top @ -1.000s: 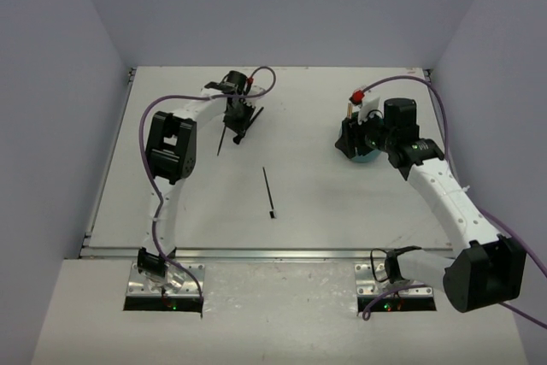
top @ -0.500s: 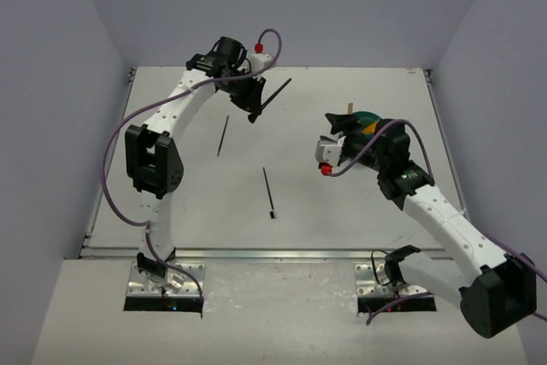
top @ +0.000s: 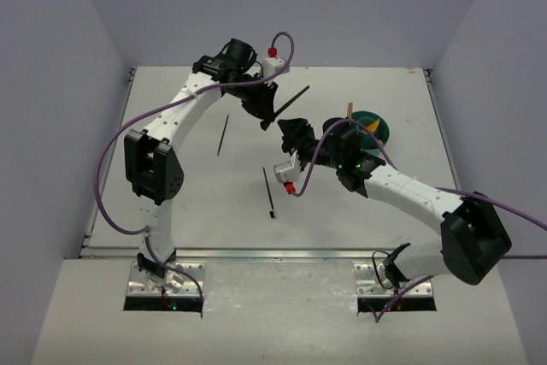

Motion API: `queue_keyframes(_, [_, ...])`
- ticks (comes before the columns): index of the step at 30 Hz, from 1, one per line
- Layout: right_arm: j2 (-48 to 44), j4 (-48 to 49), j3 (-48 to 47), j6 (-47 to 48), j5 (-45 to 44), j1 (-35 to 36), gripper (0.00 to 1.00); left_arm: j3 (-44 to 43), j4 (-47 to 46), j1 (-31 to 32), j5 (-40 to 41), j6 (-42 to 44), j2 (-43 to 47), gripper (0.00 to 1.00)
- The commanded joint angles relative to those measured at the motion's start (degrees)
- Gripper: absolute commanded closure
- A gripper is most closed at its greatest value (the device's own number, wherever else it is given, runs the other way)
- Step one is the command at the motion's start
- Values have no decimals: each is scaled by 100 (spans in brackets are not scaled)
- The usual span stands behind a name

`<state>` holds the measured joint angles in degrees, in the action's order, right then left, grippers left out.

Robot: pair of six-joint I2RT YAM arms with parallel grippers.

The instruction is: Organize the makeup

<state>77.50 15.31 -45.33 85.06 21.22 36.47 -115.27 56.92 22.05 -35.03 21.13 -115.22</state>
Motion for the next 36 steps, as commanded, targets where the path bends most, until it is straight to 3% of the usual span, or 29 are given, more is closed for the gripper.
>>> queue_keyframes(1, [255, 571, -359, 608, -250, 89, 43, 30, -18, 123, -212, 259, 321, 100])
queue_keyframes(12, [749, 601, -527, 749, -526, 83, 46, 403, 195, 195, -690, 652, 464, 100])
queue_keyframes(23, [1057, 921, -544, 548, -850, -18, 62, 552, 158, 195, -1304, 660, 540, 100])
queue_keyframes(36, [735, 1123, -218, 254, -883, -301, 55, 806, 151, 196, -1163, 726, 553, 100])
